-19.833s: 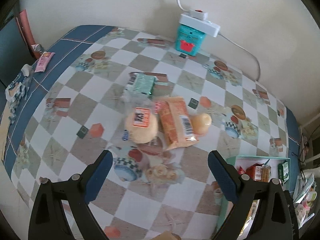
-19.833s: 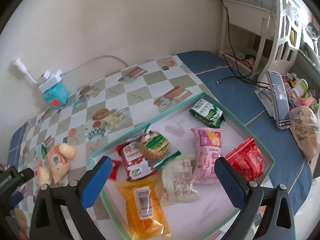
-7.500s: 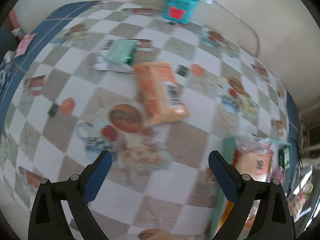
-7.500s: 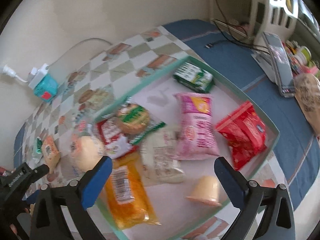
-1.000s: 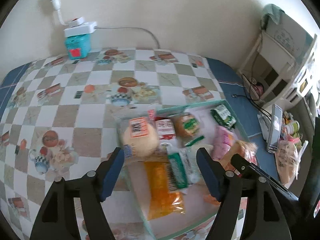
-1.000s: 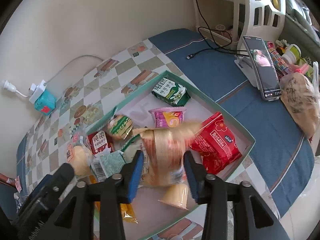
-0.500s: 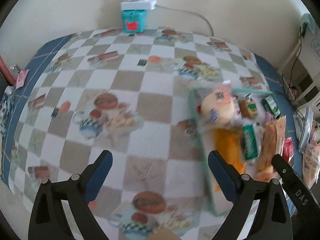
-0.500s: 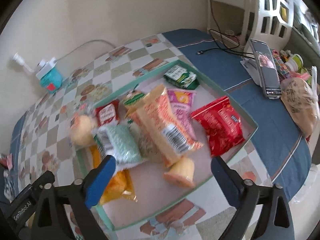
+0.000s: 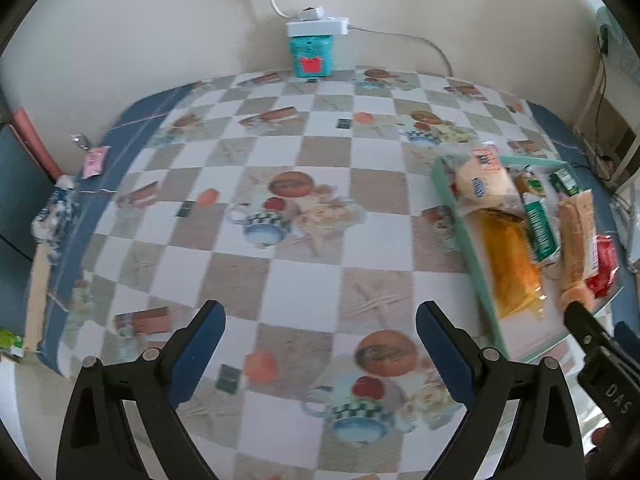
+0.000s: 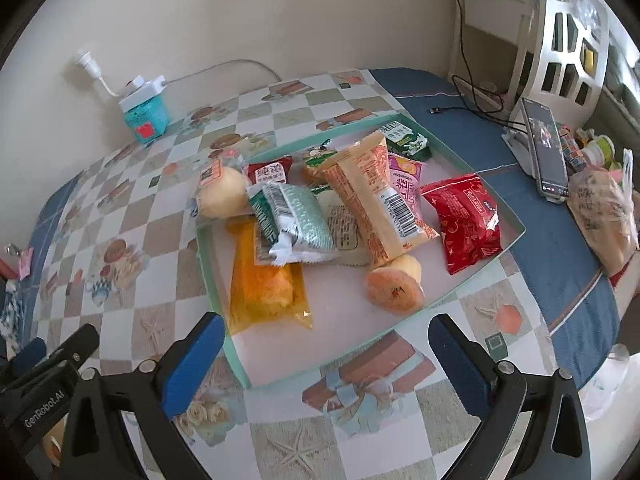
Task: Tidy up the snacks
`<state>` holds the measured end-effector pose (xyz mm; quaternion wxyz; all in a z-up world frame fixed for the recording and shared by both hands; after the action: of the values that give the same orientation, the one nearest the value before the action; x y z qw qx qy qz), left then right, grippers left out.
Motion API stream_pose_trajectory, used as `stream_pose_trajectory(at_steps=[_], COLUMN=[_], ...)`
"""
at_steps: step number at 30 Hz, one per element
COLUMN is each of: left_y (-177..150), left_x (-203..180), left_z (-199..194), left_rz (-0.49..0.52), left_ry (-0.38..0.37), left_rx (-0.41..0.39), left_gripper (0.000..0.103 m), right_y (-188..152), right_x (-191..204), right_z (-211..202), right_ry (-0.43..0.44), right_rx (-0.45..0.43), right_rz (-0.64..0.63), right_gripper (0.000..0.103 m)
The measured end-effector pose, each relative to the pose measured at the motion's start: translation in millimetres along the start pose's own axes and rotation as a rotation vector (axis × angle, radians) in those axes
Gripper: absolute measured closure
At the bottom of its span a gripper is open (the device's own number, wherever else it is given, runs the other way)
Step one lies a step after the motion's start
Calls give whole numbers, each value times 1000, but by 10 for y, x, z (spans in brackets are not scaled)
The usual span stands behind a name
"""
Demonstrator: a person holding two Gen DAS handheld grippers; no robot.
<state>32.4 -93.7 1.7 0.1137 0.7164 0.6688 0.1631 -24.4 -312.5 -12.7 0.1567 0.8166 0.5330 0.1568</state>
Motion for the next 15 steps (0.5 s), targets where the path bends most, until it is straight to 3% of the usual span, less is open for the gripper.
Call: stream_pose_trajectory(at_steps=[15], left_y=[-152], left_x=[60], left_z=[-42], left_rz=[13], left_ry=[12], left_rx=[8], left_gripper=[7], right_y=[-191], right_x=[40], right_z=[-40], right_ry=[-33], right_rx=[-2], right_rz=[-32], right_gripper=[0])
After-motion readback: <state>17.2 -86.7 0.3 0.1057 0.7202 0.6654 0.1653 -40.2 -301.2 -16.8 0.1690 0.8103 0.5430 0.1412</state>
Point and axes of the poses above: each gripper's, at about its wrist camera, not at the fingertips, and z roughly the way its jaws point, x to its left, y to its top, the point moved 2 cm from there along z, roughly the way its jaws point, and after that the axes turned 7 degrees about x, right-handed, at the moved point
